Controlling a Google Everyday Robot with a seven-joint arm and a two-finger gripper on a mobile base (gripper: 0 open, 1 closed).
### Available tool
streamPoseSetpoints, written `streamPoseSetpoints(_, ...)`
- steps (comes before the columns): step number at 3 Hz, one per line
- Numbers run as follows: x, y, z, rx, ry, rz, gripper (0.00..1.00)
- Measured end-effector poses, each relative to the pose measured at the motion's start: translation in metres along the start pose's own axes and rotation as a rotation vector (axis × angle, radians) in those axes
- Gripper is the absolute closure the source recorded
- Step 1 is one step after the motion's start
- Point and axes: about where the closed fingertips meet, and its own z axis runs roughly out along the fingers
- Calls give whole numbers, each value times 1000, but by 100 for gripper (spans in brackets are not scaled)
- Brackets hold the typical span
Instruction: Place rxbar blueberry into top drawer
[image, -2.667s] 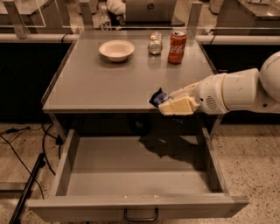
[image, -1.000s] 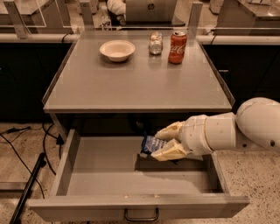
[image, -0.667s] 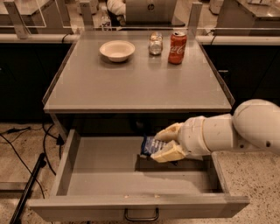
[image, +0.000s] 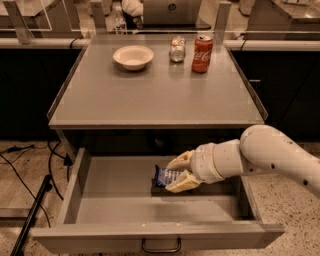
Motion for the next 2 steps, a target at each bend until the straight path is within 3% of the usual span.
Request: streamPoseSetpoints(2,26,2,43,-51,-7,-41,100)
